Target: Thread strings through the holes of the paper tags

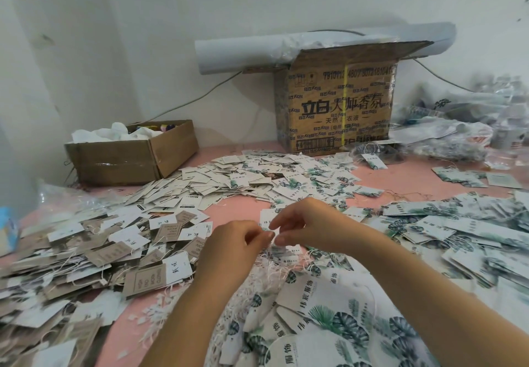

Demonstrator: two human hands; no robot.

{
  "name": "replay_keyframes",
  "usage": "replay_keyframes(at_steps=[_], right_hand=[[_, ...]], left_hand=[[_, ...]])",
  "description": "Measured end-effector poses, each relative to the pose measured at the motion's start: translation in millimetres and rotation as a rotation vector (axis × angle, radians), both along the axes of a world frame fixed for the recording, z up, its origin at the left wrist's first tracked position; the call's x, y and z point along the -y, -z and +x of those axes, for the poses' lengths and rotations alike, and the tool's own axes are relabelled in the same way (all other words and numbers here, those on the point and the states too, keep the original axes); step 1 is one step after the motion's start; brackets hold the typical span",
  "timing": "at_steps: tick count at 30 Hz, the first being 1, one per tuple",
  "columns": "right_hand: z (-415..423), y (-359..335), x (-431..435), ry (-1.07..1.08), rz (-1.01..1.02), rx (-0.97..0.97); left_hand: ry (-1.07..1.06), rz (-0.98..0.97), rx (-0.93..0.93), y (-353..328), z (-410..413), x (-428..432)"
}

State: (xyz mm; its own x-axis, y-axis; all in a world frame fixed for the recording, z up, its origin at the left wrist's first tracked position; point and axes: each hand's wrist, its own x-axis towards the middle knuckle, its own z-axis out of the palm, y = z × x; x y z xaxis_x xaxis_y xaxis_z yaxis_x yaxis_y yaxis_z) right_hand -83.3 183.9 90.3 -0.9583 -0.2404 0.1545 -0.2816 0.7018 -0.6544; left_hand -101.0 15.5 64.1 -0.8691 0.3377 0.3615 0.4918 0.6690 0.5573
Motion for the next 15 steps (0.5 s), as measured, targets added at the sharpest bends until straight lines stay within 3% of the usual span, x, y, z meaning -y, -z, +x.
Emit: replay_keyframes(at_steps=[7, 15], right_hand=[[0.8, -1.7, 4.0, -0.024, -0.103, -0.095], [2.7, -2.6, 6.6, -0.033, -0.289, -0.126]], left_hand=[[0.023, 0.081, -0.063, -2.7, 6.2, -6.6], [0.076, 0.42, -0.033, -7.9, 8.8, -9.3]])
